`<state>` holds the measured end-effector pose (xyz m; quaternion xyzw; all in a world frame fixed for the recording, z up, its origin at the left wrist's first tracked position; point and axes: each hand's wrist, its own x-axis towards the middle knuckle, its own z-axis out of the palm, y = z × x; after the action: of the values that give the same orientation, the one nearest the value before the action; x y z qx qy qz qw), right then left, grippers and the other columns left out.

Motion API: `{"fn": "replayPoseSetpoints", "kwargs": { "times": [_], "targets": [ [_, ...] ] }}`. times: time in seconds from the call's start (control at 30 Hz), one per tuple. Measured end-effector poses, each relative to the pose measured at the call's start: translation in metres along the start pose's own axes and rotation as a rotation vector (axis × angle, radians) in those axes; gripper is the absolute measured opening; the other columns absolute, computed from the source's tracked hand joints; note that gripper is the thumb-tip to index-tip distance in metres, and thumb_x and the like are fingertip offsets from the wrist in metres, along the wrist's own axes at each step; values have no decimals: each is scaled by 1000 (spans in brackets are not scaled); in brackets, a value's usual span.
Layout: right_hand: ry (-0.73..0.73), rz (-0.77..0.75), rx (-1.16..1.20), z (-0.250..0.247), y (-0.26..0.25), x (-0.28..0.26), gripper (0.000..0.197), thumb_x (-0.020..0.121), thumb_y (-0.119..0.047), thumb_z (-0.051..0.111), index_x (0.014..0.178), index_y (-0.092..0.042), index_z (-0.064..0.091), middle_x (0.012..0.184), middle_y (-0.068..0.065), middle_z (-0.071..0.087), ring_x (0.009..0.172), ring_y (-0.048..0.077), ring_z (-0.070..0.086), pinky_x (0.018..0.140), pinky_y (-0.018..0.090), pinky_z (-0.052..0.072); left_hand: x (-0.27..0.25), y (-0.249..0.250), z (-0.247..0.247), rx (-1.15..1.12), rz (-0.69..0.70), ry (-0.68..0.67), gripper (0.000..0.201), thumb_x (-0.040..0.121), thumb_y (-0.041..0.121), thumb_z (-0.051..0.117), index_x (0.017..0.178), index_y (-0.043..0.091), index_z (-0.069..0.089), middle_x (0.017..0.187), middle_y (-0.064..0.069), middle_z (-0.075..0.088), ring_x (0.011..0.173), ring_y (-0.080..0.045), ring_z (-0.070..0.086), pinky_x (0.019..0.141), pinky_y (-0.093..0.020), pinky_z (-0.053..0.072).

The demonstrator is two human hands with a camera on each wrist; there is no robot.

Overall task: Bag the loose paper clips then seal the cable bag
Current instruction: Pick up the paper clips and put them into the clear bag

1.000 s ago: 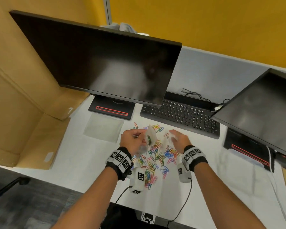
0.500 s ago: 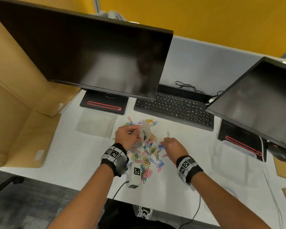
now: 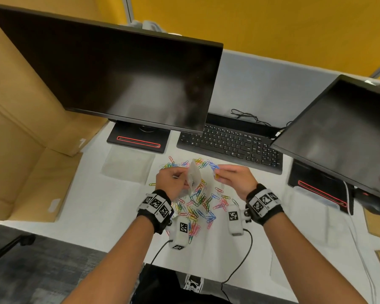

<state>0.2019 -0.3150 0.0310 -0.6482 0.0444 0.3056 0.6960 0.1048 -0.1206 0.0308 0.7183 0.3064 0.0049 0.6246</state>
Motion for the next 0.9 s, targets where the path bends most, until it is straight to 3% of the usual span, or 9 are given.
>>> {"fn": "replayPoseSetpoints", "kwargs": {
  "times": [0.07,0.2,0.27,0.37,0.47,0.6,0.67,0.77,0.9],
  "targets": [
    [-64,5,-77,14,-7,-1,28,78,-1,74,105,4,69,99,19,72,84,22,70,78,29,59,-2,3,3,14,10,-2,14,91,7,66,101,8,76,93,-9,74,73,-19,71,58,-24,60],
    [-29,-114,-512,37,6,3,17,76,-9,78,86,-23,78,87,6,76,82,25,72,80,38,59,-6,8,6,12,35,-14,15,91,7,66,103,4,75,83,-11,73,67,-23,72,61,-31,63],
    [63,-194,-705,47,9,4,21,78,-4,72,88,-21,78,86,1,75,79,16,71,79,30,59,-5,9,6,12,42,-12,14,92,6,65,101,3,75,74,-8,71,66,-26,72,64,-34,63],
    [91,-195,-757,59,7,5,20,80,-1,67,93,-13,78,88,5,75,72,12,70,68,25,60,-4,9,5,7,56,-9,15,93,3,63,102,4,74,72,-5,69,63,-23,69,66,-36,63],
    [114,-219,-864,65,3,5,25,79,1,62,90,-14,79,83,1,75,67,8,65,55,3,47,-4,8,3,-6,65,-23,15,92,4,63,102,3,74,75,-10,70,68,-25,70,69,-38,63],
    [74,-197,-971,71,-5,4,9,77,-8,69,77,-10,78,74,8,71,65,14,63,59,22,54,-4,6,4,5,79,-35,13,92,9,66,100,10,76,88,-13,74,75,-24,73,69,-39,63],
    [37,-201,-1113,74,-6,4,13,78,-6,64,72,-8,76,69,12,66,65,20,59,54,25,49,-3,4,4,22,82,-37,13,91,11,67,99,14,77,91,-8,74,81,-24,73,73,-41,63],
    [-4,-207,-1254,82,-8,6,19,84,-5,59,82,-12,77,77,8,65,70,19,55,60,22,40,-4,2,3,36,104,-38,12,91,15,67,99,18,77,90,-5,74,85,-24,72,74,-42,63],
    [-86,-275,-1516,92,-20,2,19,89,-9,57,101,-12,72,96,8,67,94,23,61,77,28,50,-3,1,-2,35,116,-30,12,93,15,65,98,17,76,86,-5,74,84,-25,72,73,-41,63]
  ]
}}
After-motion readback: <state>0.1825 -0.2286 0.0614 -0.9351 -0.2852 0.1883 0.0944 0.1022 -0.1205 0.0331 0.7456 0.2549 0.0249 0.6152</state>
